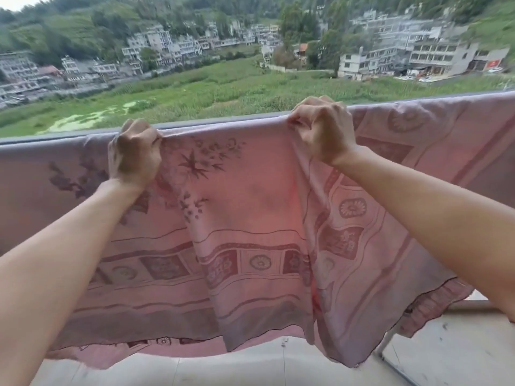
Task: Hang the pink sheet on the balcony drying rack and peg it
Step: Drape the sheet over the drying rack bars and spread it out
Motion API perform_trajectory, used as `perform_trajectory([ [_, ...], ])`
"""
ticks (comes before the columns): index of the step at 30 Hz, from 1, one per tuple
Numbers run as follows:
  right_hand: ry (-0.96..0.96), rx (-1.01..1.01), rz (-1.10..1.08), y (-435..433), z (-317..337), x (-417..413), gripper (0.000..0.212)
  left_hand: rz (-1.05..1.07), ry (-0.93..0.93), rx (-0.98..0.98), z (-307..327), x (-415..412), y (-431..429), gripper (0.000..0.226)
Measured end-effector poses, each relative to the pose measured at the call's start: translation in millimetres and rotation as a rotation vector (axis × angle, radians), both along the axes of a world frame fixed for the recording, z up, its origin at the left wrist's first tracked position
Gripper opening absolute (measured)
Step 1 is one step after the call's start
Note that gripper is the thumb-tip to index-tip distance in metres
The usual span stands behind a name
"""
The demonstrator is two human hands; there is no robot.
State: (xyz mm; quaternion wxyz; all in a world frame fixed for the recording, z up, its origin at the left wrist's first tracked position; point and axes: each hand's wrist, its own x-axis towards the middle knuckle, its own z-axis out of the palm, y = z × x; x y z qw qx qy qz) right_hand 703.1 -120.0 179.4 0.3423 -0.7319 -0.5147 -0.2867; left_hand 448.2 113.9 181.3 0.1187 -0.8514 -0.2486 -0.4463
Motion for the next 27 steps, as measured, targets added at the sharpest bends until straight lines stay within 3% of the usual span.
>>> perform_trajectory([
  [4, 0.029, 0.082, -0.098, -57.4, 25.5, 38.8, 0.017, -0.16, -0.117, 0.03, -33.4, 11.8, -63.2, 0.011],
  [7, 0.002, 0.16, -0.127, -76.0, 36.8, 40.2, 0.022, -0.225, -0.088, 0.019, -77.7, -14.0, -93.0, 0.008],
  [10, -0.152, -0.02, 0.041, -74.5, 31.1, 23.9, 0.027, -0.262, 0.018, 0.013, -102.4, -9.7, -118.0, 0.008],
  [14, -0.342, -0.31, 0.098, -39.8, 8.1, 1.2, 0.058, -0.262, 0.084, -0.021, -101.9, 7.8, -133.3, 0.017],
  [18, -0.397, -0.162, 0.034, -25.7, -9.8, 29.8, 0.014, -0.245, 0.065, -0.031, -90.2, 26.4, -146.9, 0.009],
  [22, -0.366, -0.116, 0.119, -29.6, -16.8, 36.6, 0.016, -0.182, -0.024, 0.001, -70.3, 26.7, -140.2, 0.005],
  [27, -0.363, -0.134, 0.197, -68.7, -57.3, 35.1, 0.014, -0.281, 0.142, 0.08, -92.9, 26.7, -130.2, 0.01],
])
